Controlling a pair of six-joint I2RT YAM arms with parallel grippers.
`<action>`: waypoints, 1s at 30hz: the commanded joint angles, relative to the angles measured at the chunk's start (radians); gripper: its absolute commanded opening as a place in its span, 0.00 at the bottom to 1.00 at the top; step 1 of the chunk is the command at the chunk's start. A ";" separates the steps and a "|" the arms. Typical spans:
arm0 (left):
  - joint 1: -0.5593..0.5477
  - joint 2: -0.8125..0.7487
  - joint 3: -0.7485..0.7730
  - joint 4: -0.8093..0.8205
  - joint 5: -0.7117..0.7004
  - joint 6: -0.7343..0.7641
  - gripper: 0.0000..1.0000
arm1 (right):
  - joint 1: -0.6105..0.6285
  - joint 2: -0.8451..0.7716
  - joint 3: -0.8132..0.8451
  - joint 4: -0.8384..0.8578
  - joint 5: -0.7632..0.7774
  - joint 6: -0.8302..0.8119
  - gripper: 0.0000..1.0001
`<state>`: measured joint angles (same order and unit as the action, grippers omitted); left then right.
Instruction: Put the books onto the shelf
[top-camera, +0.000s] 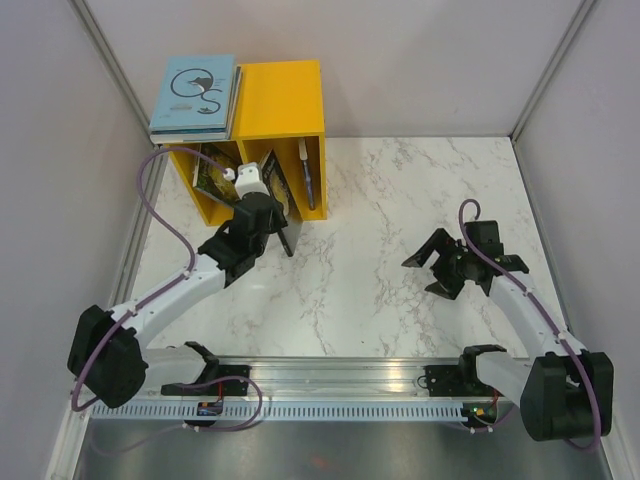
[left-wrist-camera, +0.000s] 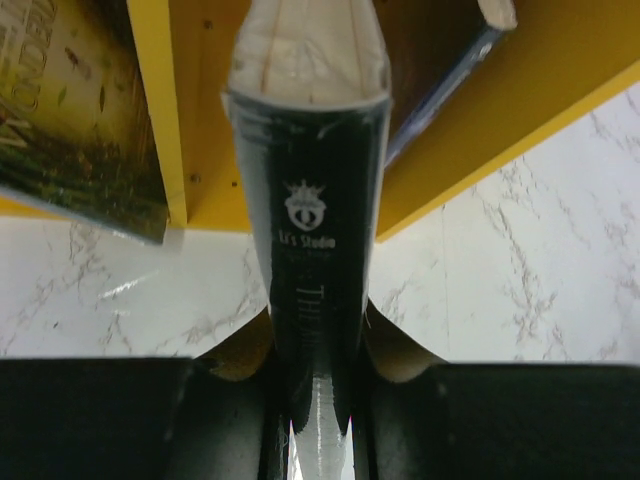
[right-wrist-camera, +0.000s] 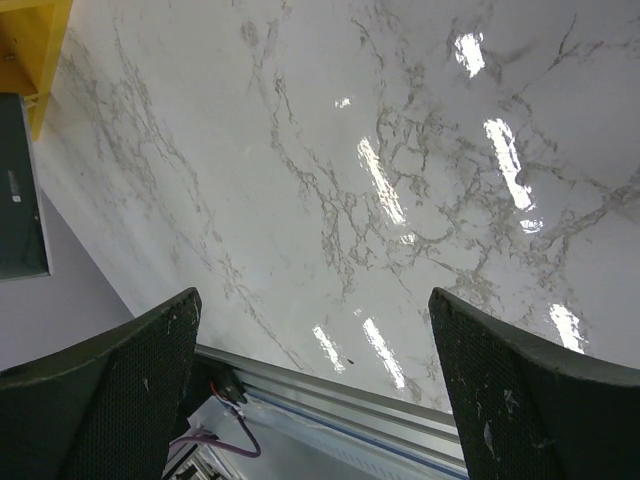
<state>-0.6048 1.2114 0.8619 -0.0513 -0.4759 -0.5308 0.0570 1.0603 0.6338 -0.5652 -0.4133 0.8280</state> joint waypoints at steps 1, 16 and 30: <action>0.004 0.055 0.091 0.324 -0.131 0.089 0.02 | 0.004 0.030 -0.005 0.037 0.008 -0.041 0.98; 0.033 0.477 0.141 0.792 -0.198 0.169 0.02 | 0.004 0.233 -0.040 0.126 0.019 -0.125 0.98; 0.040 0.746 0.249 0.890 -0.217 0.161 0.03 | 0.006 0.426 -0.045 0.218 0.013 -0.176 0.98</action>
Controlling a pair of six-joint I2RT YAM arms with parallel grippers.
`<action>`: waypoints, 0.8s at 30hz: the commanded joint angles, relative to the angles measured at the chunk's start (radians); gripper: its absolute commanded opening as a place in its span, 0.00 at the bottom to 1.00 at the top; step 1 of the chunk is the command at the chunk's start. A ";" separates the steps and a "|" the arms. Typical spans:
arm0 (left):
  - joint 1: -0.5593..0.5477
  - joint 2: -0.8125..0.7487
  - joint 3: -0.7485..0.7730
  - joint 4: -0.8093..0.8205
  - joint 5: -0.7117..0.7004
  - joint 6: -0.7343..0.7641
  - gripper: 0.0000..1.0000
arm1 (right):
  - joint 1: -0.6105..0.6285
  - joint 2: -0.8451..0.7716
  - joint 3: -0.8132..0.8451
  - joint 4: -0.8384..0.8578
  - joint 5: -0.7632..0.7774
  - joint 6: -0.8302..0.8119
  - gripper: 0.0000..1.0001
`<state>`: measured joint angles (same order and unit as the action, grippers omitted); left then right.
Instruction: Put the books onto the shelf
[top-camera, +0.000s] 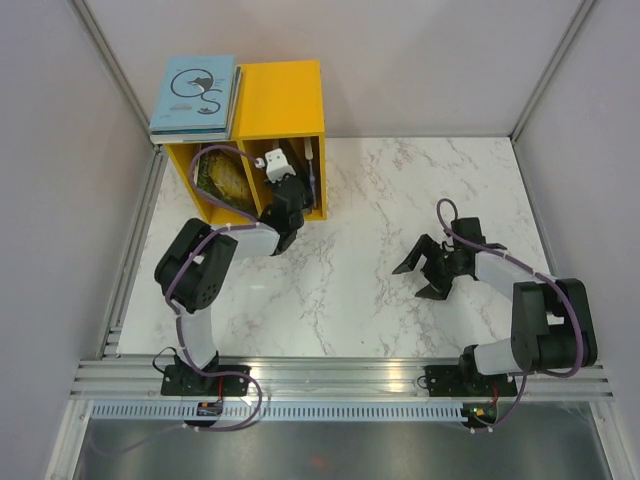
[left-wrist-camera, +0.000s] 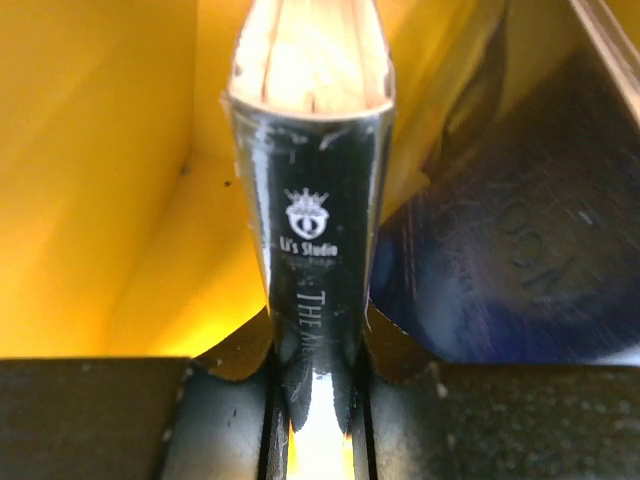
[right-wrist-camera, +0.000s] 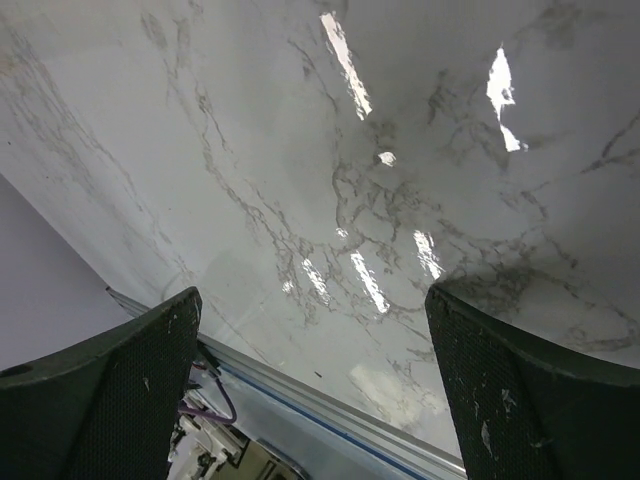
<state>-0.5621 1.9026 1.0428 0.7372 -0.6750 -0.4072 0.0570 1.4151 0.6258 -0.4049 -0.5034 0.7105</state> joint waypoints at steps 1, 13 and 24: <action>-0.002 0.065 0.077 0.099 -0.021 0.038 0.03 | 0.006 0.088 -0.035 0.063 0.100 -0.056 0.98; 0.027 0.087 0.128 -0.117 0.021 -0.126 0.49 | 0.004 0.162 -0.014 0.103 0.086 -0.057 0.97; 0.053 -0.074 0.069 -0.347 0.121 -0.246 0.71 | 0.006 0.114 -0.050 0.106 0.068 -0.065 0.97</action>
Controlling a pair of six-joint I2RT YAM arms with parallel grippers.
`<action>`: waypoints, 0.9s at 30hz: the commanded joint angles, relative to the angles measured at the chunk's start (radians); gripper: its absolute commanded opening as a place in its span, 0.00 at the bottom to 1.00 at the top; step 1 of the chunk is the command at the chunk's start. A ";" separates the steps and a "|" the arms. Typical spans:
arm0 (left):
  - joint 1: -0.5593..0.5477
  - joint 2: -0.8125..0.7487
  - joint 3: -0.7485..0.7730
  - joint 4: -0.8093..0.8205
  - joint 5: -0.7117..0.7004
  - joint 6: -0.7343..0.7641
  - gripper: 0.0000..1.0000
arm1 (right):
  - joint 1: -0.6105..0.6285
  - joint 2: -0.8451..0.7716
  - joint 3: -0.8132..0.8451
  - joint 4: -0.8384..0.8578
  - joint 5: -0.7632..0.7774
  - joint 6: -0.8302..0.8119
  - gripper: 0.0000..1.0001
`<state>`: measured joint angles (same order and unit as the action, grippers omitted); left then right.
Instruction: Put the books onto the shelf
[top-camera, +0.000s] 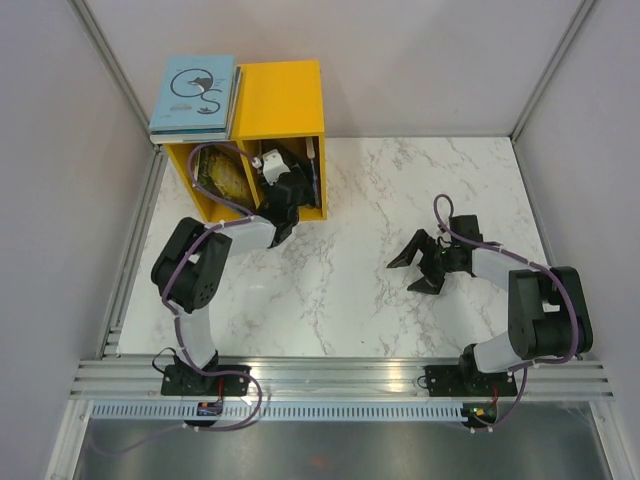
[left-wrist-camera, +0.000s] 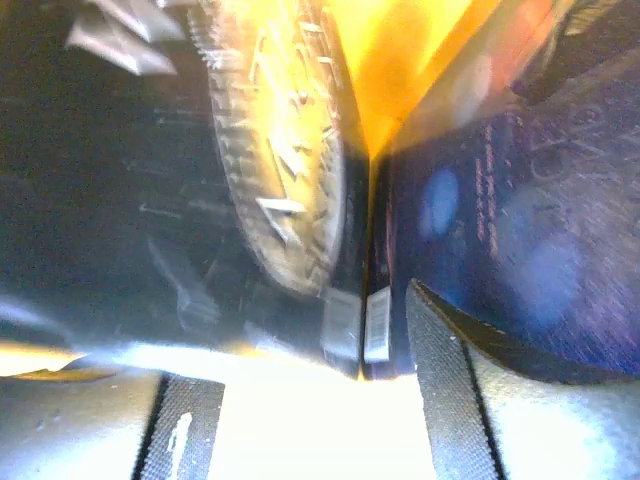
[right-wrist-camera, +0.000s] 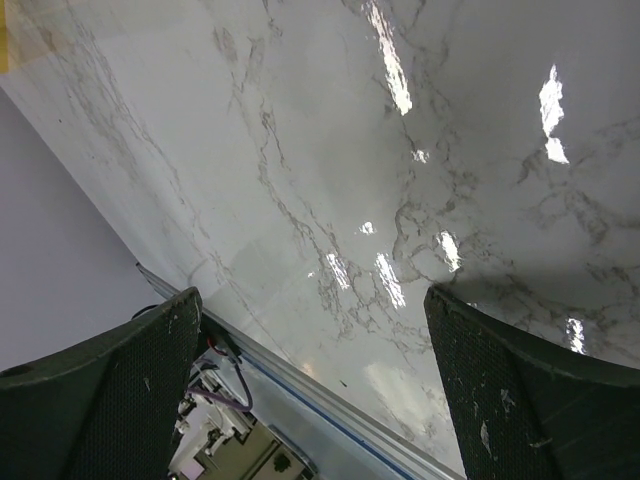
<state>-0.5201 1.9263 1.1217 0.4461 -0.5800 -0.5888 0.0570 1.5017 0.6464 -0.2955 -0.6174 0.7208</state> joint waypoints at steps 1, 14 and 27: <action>0.009 -0.113 -0.028 -0.066 0.028 -0.065 0.72 | 0.004 0.020 -0.076 -0.004 0.179 -0.072 0.97; -0.009 -0.455 -0.166 -0.346 0.054 -0.101 1.00 | 0.006 -0.155 -0.129 -0.016 0.143 -0.038 0.97; -0.067 -0.904 -0.385 -0.739 0.103 -0.172 0.99 | 0.177 -0.327 0.094 -0.030 0.107 0.127 0.98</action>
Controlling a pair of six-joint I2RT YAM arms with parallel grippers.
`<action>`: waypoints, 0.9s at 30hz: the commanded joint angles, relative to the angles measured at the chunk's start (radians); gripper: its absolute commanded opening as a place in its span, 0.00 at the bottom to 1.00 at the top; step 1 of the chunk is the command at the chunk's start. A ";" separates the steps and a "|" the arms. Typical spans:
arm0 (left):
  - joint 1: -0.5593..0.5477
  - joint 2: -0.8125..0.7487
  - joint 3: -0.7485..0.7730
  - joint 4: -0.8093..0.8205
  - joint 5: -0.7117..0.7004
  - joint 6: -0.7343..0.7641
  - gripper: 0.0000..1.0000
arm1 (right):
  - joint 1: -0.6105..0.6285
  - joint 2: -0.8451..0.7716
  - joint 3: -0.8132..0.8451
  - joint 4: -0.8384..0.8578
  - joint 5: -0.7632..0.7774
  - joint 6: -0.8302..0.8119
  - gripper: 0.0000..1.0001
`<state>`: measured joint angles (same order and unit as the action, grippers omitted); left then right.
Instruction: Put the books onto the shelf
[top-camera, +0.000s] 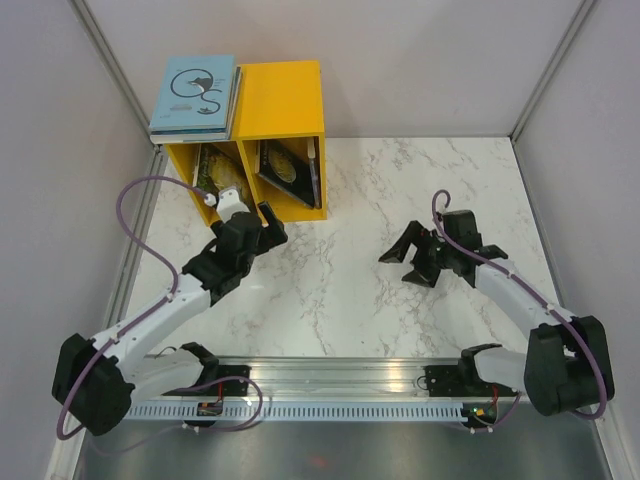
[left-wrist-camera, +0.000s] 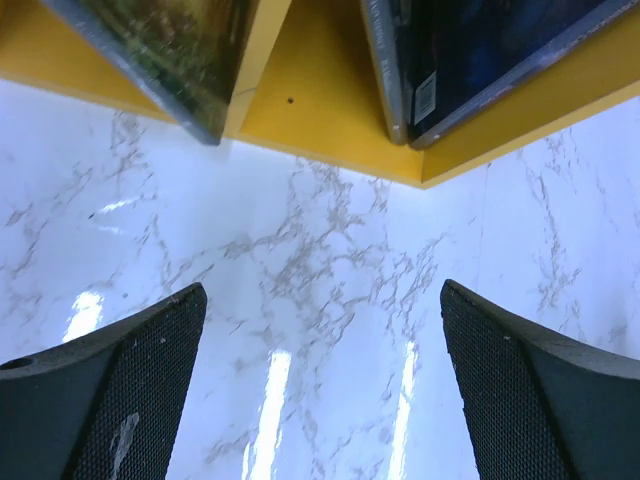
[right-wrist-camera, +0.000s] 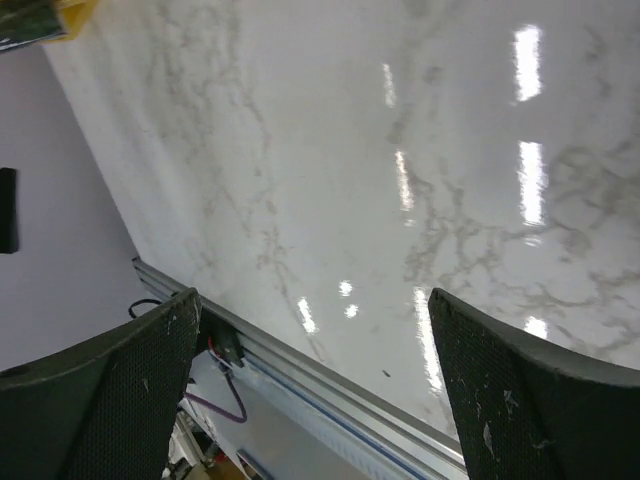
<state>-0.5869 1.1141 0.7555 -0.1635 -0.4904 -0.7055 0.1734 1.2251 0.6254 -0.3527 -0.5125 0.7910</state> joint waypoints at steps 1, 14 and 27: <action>-0.001 -0.118 -0.031 -0.157 0.015 -0.055 1.00 | 0.090 -0.055 0.141 0.040 -0.006 0.069 0.98; -0.001 -0.500 -0.058 -0.435 -0.089 0.064 1.00 | 0.855 -0.128 0.487 -0.002 0.299 0.019 0.98; -0.001 -0.715 -0.044 -0.511 -0.141 0.162 1.00 | 0.976 -0.515 0.352 -0.256 0.779 0.017 0.98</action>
<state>-0.5869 0.4408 0.7200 -0.6506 -0.5625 -0.6201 1.1481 0.7567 0.9981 -0.5175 0.0807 0.8143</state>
